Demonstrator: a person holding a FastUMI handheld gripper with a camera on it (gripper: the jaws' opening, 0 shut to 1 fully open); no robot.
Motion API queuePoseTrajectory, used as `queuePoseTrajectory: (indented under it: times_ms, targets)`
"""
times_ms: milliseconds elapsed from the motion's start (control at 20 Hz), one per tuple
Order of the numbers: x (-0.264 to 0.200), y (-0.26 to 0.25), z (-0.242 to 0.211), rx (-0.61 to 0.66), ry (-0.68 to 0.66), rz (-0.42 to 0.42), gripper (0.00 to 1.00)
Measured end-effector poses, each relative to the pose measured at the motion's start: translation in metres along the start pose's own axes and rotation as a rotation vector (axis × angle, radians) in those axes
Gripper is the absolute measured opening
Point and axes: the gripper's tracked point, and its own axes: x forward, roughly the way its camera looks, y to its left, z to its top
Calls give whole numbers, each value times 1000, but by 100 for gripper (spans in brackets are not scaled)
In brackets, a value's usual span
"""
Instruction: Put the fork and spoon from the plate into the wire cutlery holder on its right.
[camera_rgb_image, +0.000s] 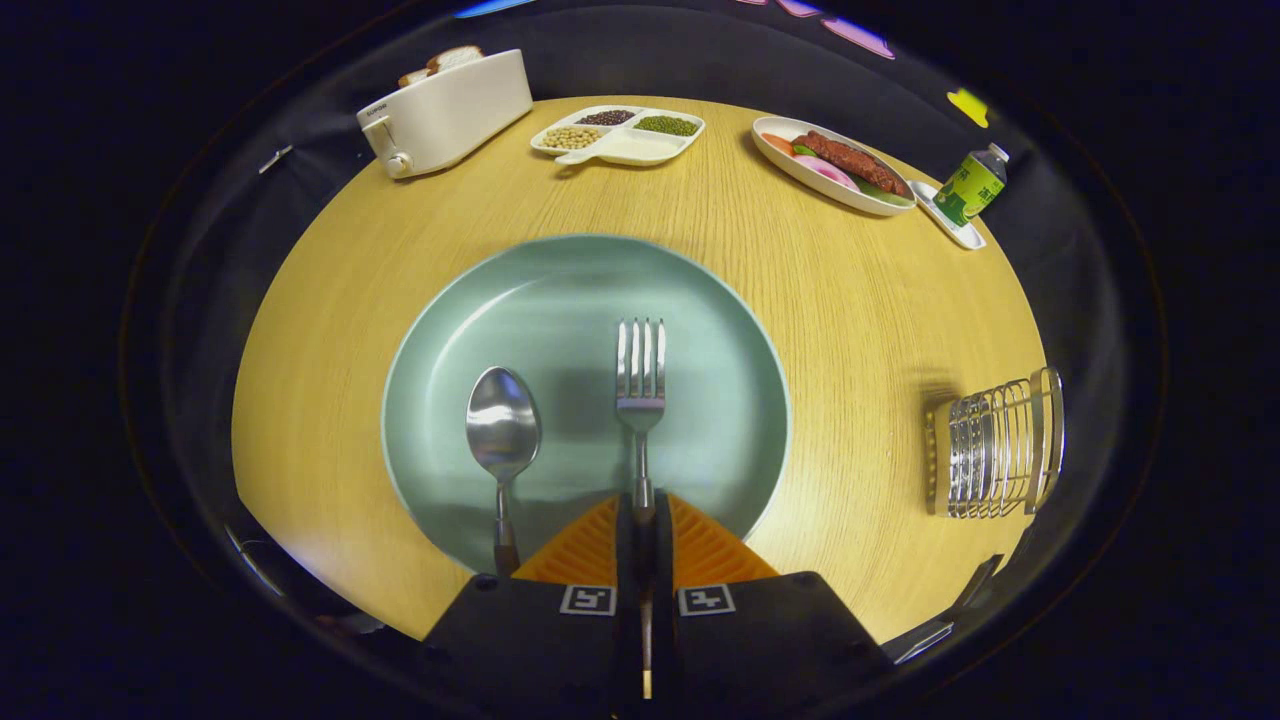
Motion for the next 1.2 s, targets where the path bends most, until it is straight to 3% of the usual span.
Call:
queuePoseTrajectory:
  times_ms: [300, 600, 750, 850, 950, 1200]
  targets:
    - [-28, -11, 19, -21, -83, 21, 8]
    - [-109, -59, 30, -97, -121, 131, 8]
    - [-149, -109, 23, -100, -80, 173, 8]
    - [-162, -154, 19, -125, -45, 143, 8]
    - [-166, -197, 10, -160, 20, 90, 8]
    - [-147, -252, -11, -198, 220, 70, 7]
